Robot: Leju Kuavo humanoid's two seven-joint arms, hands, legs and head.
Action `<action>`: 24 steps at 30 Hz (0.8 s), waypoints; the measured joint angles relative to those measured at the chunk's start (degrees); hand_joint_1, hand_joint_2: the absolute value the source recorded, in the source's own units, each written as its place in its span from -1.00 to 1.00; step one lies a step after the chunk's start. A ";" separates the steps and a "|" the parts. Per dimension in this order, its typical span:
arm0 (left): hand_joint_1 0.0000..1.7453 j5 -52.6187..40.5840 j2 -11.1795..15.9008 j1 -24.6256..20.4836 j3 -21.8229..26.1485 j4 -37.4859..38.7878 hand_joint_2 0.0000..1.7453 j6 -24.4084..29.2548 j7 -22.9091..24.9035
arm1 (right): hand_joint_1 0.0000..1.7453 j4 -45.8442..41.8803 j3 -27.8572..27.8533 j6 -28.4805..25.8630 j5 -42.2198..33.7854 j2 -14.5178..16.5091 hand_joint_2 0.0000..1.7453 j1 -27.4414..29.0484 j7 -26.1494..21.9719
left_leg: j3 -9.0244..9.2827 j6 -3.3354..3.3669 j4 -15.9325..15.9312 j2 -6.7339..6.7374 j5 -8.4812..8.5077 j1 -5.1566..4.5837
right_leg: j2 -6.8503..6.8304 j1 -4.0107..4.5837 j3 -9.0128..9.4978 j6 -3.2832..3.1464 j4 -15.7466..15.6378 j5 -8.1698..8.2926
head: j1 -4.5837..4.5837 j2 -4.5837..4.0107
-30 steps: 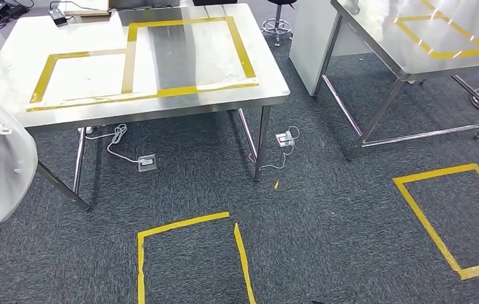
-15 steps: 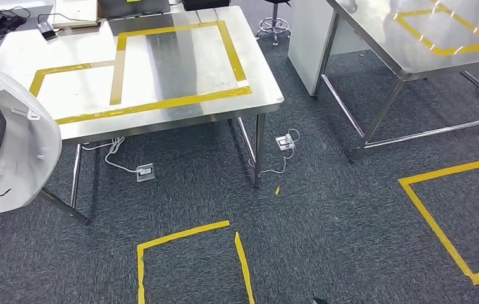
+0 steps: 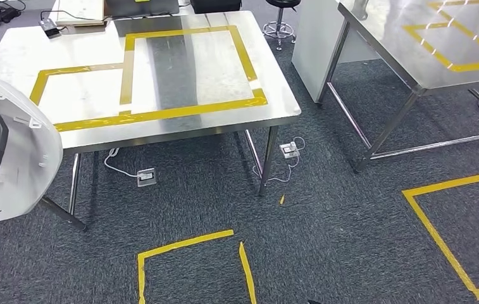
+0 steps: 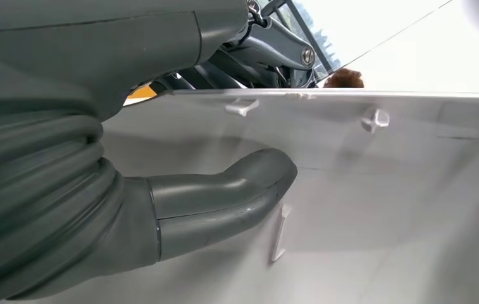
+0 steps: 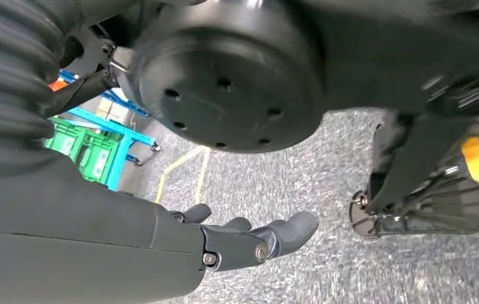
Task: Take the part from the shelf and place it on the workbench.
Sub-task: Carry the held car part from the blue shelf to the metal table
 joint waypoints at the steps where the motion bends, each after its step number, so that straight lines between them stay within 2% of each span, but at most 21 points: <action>1: 1.00 -0.02 -0.05 0.22 0.00 -0.06 1.00 0.01 0.12 | -1.00 0.00 0.00 0.00 0.00 0.00 1.00 0.06 0.01 | 0.55 0.01 0.01 -0.04 -0.48 -0.10 | 0.00 0.04 -1.63 -0.07 1.25 -0.03 | 0.01 0.00; 2: 1.00 -0.04 -0.09 0.40 -0.01 -0.16 1.00 0.02 0.24 | -1.00 0.00 0.00 0.00 0.00 0.00 1.00 0.11 0.01 | 1.20 -0.01 0.01 -0.09 -1.00 -0.18 | 0.00 0.10 -2.21 -0.26 0.37 1.21 | 0.00 0.00; 3: 1.00 -0.06 -0.11 0.51 -0.01 -0.30 1.00 0.05 0.37 | -1.00 0.00 0.00 -0.02 0.00 0.00 1.00 0.15 0.01 | 1.98 -0.07 0.01 -0.13 -1.57 -0.26 | 0.01 0.24 -1.74 -0.58 -2.61 3.71 | 0.01 0.00; 4: 1.00 -0.13 -0.16 0.58 0.00 -0.46 1.00 0.09 0.51 | -1.00 0.00 -0.01 -0.04 0.01 -0.01 1.00 0.21 0.01 | 2.68 -0.15 -0.04 -0.14 -2.16 -0.32 | 0.01 0.48 -0.65 -1.10 -6.84 6.99 | 0.00 0.00; 5: 1.00 -0.24 -0.26 0.60 0.00 -0.58 1.00 0.14 0.63 | -1.00 0.00 -0.01 -0.07 0.02 -0.03 1.00 0.29 -0.06 | 3.34 -0.29 -0.04 -0.19 -2.70 -0.41 | 0.00 0.77 0.40 -1.62 -10.56 9.27 | -0.06 0.00; 6: 1.00 -0.43 -0.37 0.61 0.02 -0.69 1.00 0.20 0.78 | -1.00 0.00 -0.02 -0.10 0.04 -0.05 1.00 0.35 -0.17 | 3.76 -0.50 -0.10 -0.26 -3.14 -0.47 | 0.02 1.04 1.25 -2.04 -13.40 10.73 | -0.11 0.00; 7: 1.00 -0.69 -0.51 0.68 0.04 -0.77 1.00 0.26 0.96 | -1.00 0.00 -0.03 -0.11 0.07 -0.05 1.00 0.41 -0.27 | 4.06 -0.80 -0.14 -0.34 -3.38 -0.49 | 0.04 1.25 1.73 -2.39 -14.90 11.30 | -0.16 0.00; 9: 1.00 -1.12 -0.67 0.83 0.12 -1.00 1.00 0.39 1.33 | -1.00 0.00 -0.03 -0.10 0.15 -0.03 1.00 0.43 -0.21 | 4.59 -1.61 -0.15 -0.47 -3.44 -0.54 | 0.07 1.26 2.44 -2.76 -15.58 10.96 | -0.20 0.00; 11: 1.00 -1.39 -0.70 0.83 0.24 -1.35 1.00 0.51 1.53 | -1.00 0.00 -0.03 -0.05 0.21 0.01 1.00 0.49 0.00 | 4.42 -2.27 1.34 -0.37 -3.83 -0.51 | 0.08 0.97 3.73 -3.32 -16.10 10.82 | -0.34 0.00; 12: 1.00 -1.51 -0.69 0.72 0.32 -1.49 1.00 0.58 1.59 | -1.00 0.00 -0.04 -0.03 0.23 0.02 1.00 0.47 -0.01 | 3.44 -2.50 3.40 -0.29 -4.50 -0.46 | 0.11 0.83 4.34 -3.57 -16.27 10.60 | -0.44 0.00; 13: 1.00 -1.60 -0.69 0.67 0.41 -1.55 1.00 0.62 1.60 | -1.00 0.00 -0.04 0.01 0.26 0.02 1.00 0.44 -0.09 | 1.68 -2.69 6.46 -0.22 -5.56 -0.40 | 0.11 0.75 4.82 -3.77 -16.37 10.27 | -0.56 0.00; 15: 1.00 -1.75 -0.68 0.90 0.55 -1.56 1.00 0.66 1.69 | -1.00 0.00 -0.04 0.11 0.36 0.03 1.00 0.38 -0.31 | -2.90 -2.99 13.10 -0.18 -8.14 -0.36 | 0.14 0.72 5.59 -3.92 -16.34 9.46 | -0.64 0.00; 16: 1.00 -1.82 -0.68 1.11 0.62 -1.55 1.00 0.66 1.74 | -1.00 0.00 -0.04 0.16 0.40 0.04 1.00 0.43 -0.36 | -4.58 -3.09 14.76 -0.15 -8.56 -0.33 | 0.16 0.71 6.12 -3.88 -16.32 8.98 | -0.66 0.00; 17: 1.00 -1.87 -0.68 1.25 0.69 -1.55 1.00 0.66 1.77 | -1.00 0.00 -0.04 0.20 0.44 0.05 1.00 0.50 -0.36 | -5.39 -3.13 14.59 -0.10 -7.76 -0.31 | 0.18 0.69 6.75 -3.80 -16.30 8.47 | -0.64 0.00; 18: 1.00 -1.89 -0.63 1.28 0.83 -1.57 1.00 0.66 1.77 | -1.00 0.00 -0.04 0.21 0.46 0.07 1.00 0.56 -0.33 | -5.19 -3.15 12.41 -0.04 -5.65 -0.28 | 0.19 0.66 7.47 -3.68 -16.27 7.93 | -0.65 0.00; 19: 1.00 -1.88 -0.53 1.23 1.01 -1.59 1.00 0.66 1.77 | -1.00 0.00 -0.04 0.21 0.48 0.09 1.00 0.58 -0.31 | -4.26 -3.16 8.76 0.02 -2.63 -0.24 | 0.19 0.61 8.22 -3.54 -16.24 7.36 | -0.65 0.00; 20: 1.00 -1.86 -0.44 1.17 1.19 -1.58 1.00 0.66 1.77 | -1.00 0.01 -0.04 0.19 0.49 0.10 1.00 0.58 -0.35 | -3.33 -3.12 5.23 0.08 -0.34 -0.27 | 0.20 0.61 8.89 -3.31 -16.15 6.81 | -0.65 0.00; 22: 1.00 -1.83 -0.20 0.89 1.52 -1.52 1.00 0.62 1.84 | -1.00 0.01 -0.04 0.10 0.49 0.10 1.00 0.46 -0.72 | -2.06 -2.53 0.72 0.25 1.49 -0.41 | 0.19 0.72 9.31 -2.70 -15.99 5.89 | -0.81 0.00; 24: 1.00 -1.84 0.01 0.52 1.74 -1.44 1.00 0.55 1.86 | -1.00 0.01 -0.05 -0.07 0.44 0.12 1.00 0.40 -1.02 | -1.86 -1.51 0.18 0.30 1.00 -0.48 | 0.13 0.95 9.32 -2.07 -15.75 5.36 | -0.79 0.00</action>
